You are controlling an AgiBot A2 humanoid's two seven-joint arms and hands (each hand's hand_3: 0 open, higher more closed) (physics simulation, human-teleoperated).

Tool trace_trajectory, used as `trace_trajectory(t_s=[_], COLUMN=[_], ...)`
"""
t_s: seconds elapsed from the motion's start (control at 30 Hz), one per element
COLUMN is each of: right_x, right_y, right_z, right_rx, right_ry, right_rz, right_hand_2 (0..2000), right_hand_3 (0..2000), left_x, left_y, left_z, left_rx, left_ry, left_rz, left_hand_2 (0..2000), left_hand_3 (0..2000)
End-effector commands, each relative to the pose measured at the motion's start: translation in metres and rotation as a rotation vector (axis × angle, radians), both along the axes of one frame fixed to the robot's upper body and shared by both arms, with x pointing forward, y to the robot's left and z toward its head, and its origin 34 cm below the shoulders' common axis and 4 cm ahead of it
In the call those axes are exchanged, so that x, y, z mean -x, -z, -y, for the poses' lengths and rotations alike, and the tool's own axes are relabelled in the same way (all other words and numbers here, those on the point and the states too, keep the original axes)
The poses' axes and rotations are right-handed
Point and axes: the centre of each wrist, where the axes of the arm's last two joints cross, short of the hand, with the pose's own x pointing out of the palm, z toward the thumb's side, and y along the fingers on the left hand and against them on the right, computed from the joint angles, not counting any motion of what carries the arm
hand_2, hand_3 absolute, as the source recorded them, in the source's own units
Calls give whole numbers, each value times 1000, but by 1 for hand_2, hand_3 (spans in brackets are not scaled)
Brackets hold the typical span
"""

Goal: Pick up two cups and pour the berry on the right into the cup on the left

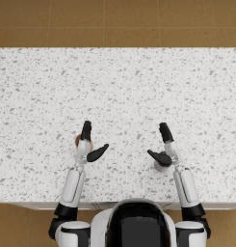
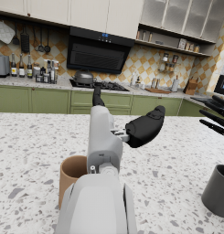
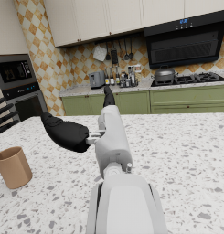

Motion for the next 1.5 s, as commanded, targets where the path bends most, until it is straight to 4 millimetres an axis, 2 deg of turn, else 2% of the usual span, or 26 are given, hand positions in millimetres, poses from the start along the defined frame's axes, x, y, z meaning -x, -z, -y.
trace_trajectory(t_s=[0.03,0.37,0.4,0.5,0.57,0.63,0.87,1.07,1.17,1.2,1.27,1.5], right_x=[0,0,-1,8,16,22,43,53,60,63,67,70], right_y=[0,0,6,-3,3,8,12,17,26,43,52,68], right_z=[0,0,-6,-7,-8,-2,15,20,26,27,27,40], right_rx=[0,0,7,-44,-42,-36,180,323,357,382,397,419], right_ry=[0,0,-21,35,40,65,175,223,233,218,206,249], right_rz=[0,0,-24,57,48,36,101,130,93,25,-12,-81], right_hand_2=[0,0,0,0,0,0,0,0,0,0,0,0], right_hand_3=[0,0,0,0,0,0,0,0,0,0,0,0], left_x=[0,0,-1,0,5,7,15,19,25,26,28,29], left_y=[0,0,6,-3,6,7,11,27,38,43,49,77], left_z=[0,0,6,-2,-10,-20,-45,-60,-60,-59,-58,-62], left_rx=[0,0,-7,13,4,8,-190,-327,-346,-350,-353,-354], left_ry=[0,0,21,35,25,-8,-157,-247,-247,-240,-235,-240], left_rz=[0,0,-24,88,76,84,121,75,38,20,-2,-111], left_hand_2=[0,0,0,0,0,0,0,0,0,0,0,0], left_hand_3=[0,0,0,0,0,0,0,0,0,0,0,0])
